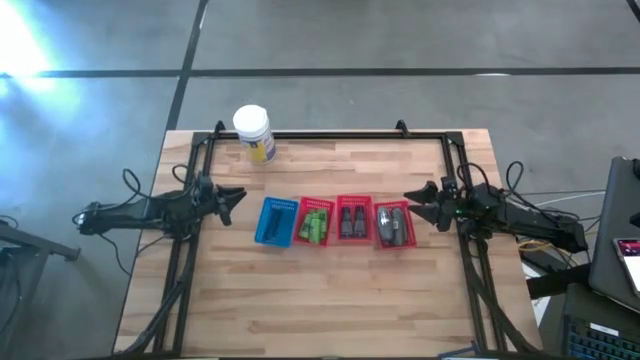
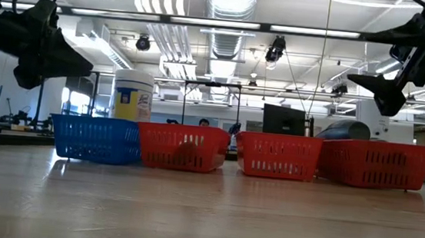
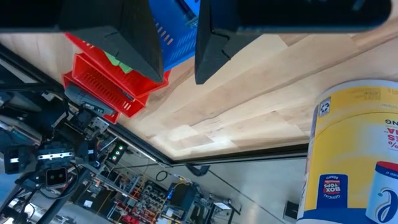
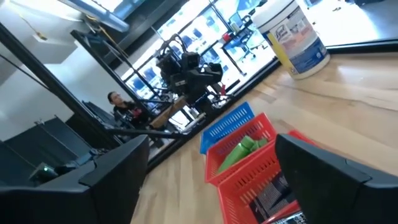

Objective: Pick & Place Travel size toiletries
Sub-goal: Return to Home Position

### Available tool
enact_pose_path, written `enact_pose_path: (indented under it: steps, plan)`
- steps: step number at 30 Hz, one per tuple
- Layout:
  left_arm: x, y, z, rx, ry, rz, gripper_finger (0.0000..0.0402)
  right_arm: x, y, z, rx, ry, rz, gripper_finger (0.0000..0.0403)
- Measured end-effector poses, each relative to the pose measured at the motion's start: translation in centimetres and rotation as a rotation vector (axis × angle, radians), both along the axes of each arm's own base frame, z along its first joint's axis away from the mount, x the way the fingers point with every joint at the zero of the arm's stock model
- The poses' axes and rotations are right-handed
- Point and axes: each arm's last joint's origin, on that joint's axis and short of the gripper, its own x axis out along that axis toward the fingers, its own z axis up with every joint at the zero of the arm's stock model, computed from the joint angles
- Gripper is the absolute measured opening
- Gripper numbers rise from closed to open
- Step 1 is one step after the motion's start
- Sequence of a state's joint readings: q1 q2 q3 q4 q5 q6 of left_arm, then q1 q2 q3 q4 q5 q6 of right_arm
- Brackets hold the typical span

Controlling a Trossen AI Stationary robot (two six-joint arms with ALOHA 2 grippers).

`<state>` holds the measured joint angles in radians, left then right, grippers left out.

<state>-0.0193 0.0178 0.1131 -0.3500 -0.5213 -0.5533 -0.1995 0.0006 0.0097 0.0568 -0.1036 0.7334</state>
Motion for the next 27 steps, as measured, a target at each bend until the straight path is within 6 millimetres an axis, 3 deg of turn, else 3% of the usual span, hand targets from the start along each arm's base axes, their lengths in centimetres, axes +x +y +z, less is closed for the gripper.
enact_pose_path:
  steps: [8,21,27]
  plan:
    - [0.03,0.0,-0.05,0.0,0.006,0.0,0.0097,0.0,0.0,-0.01,0.0,0.0,-0.001,0.0358]
    - [0.03,0.0,-0.05,0.0,0.006,0.0,0.0097,0.0,0.03,-0.04,0.011,0.002,0.011,0.0322]
    - [0.03,0.0,-0.05,0.0,0.006,0.0,0.0097,0.04,0.32,-0.13,-0.318,0.03,0.055,0.0304]
